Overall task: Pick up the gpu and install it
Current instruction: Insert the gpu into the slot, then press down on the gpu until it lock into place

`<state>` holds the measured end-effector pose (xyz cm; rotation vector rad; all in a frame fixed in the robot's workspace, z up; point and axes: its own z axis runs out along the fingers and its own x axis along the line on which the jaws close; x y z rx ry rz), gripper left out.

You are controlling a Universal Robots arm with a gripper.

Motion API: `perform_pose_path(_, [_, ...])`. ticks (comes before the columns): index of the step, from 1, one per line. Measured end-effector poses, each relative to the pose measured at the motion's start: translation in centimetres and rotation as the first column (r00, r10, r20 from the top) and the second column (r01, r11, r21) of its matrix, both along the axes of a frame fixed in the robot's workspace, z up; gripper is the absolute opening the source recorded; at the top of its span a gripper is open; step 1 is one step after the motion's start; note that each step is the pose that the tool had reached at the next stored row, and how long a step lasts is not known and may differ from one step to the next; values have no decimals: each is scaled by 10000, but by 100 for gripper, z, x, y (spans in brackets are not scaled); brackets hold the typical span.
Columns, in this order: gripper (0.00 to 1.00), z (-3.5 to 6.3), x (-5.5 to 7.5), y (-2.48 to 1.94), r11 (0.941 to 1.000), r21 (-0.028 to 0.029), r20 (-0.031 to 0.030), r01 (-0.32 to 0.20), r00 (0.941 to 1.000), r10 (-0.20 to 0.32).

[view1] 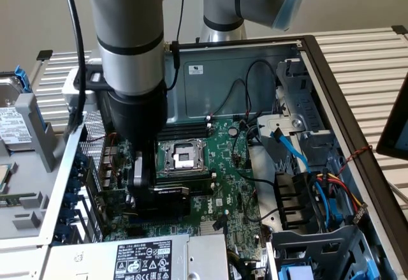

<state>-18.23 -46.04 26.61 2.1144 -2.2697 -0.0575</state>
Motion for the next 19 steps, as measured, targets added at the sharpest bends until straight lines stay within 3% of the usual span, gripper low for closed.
perform_pose_path(5, [35,227,-1,0,10000,-3,0,2,10000,-2])
perform_pose_path(7, [35,272,-1,2,10000,-17,2,1,10000,-1])
perform_pose_path(19, [35,278,-1,3,10000,-43,2,-1,10000,1])
